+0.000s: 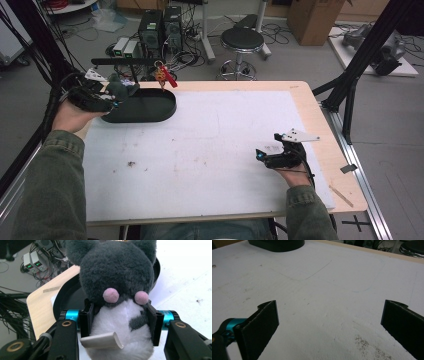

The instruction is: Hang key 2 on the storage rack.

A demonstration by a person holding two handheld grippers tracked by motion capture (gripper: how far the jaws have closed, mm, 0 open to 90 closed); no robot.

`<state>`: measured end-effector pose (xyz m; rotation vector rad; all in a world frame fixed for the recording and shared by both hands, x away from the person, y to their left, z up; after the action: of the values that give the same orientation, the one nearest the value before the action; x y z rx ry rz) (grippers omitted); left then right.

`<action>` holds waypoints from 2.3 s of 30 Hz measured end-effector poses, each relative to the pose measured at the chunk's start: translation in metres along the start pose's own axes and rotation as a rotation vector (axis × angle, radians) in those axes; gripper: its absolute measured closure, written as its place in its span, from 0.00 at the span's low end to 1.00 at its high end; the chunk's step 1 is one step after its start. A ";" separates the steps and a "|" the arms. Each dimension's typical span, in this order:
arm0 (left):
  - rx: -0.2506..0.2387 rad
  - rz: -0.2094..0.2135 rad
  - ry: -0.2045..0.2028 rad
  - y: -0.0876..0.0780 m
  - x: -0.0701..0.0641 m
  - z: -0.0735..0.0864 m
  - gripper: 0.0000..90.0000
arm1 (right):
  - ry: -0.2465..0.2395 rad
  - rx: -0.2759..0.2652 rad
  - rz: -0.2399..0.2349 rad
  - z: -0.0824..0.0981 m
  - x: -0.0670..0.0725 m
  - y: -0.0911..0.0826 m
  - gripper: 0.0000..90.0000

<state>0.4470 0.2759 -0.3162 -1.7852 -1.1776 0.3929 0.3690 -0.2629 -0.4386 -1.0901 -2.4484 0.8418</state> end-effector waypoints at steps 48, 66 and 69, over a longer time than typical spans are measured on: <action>-0.039 0.052 -0.049 0.021 0.011 -0.045 0.58 | 0.016 -0.002 -0.006 0.000 -0.001 -0.001 0.00; -0.058 0.049 -0.081 0.017 0.020 -0.042 0.58 | 0.012 0.004 0.001 0.001 -0.001 0.000 0.00; -0.051 0.042 -0.093 0.016 0.022 -0.041 0.58 | 0.011 0.003 0.000 0.001 -0.001 0.000 0.00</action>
<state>0.4945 0.2717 -0.3040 -1.8550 -1.2262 0.4784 0.3696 -0.2641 -0.4392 -1.0911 -2.4370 0.8377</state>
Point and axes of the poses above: each handheld gripper's, and its own axes: y roughly forward along the jaws, z roughly out of its underside, x roughly to its left, the point moved 4 cm from there along y, roughly forward along the jaws, and after that the axes turned 13 degrees about x, right-handed, at the moved point
